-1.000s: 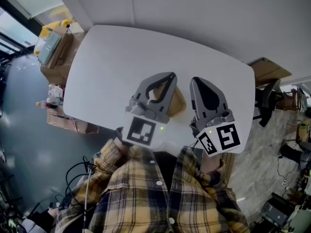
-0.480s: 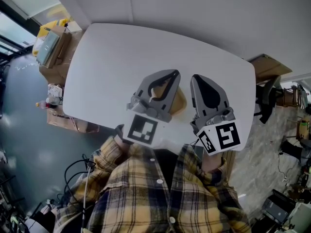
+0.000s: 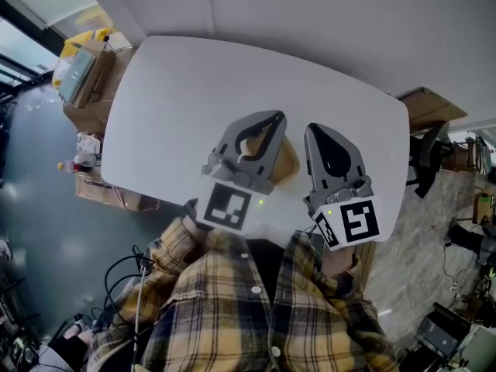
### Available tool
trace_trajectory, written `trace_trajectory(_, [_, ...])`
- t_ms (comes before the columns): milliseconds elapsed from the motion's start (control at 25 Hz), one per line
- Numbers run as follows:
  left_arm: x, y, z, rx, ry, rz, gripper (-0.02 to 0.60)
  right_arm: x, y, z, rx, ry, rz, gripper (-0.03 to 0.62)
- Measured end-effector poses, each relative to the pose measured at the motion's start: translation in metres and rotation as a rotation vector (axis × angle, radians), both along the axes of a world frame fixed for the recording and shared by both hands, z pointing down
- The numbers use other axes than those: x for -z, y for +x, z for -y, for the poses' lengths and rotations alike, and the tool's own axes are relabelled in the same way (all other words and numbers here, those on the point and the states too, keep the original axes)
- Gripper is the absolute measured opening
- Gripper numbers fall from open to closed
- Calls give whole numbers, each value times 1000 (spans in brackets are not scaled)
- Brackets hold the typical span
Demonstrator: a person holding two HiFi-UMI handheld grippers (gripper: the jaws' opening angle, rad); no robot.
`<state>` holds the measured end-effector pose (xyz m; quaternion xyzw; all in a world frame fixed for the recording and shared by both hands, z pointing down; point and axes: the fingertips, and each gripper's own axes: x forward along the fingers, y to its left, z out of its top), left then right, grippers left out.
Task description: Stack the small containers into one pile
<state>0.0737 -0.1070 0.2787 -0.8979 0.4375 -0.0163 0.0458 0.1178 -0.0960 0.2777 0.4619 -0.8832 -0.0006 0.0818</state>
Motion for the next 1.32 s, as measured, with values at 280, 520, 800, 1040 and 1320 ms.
trace_trajectory(280, [-1,-1,1,8,-11,-3,18,-1,1,0,3,-5,-8,15])
trace_trajectory(520, [-2,-3,2,20,-24,-24,17,-3,-1,-1,16,-11,-16,15])
trace_trajectory(800, [-7,-5,-1,17,-50,-48,18,-2,-1,-1,26,-14,-7,15])
trace_trajectory(1040, [-3,-2,-4,-29,-19,-25,18,-2,-2,-2,39,-19,-26,15])
trace_trajectory(1320, [-6,-4,-4,-67,-17,-2,17,2,-1,-4,35,-7,-34,15])
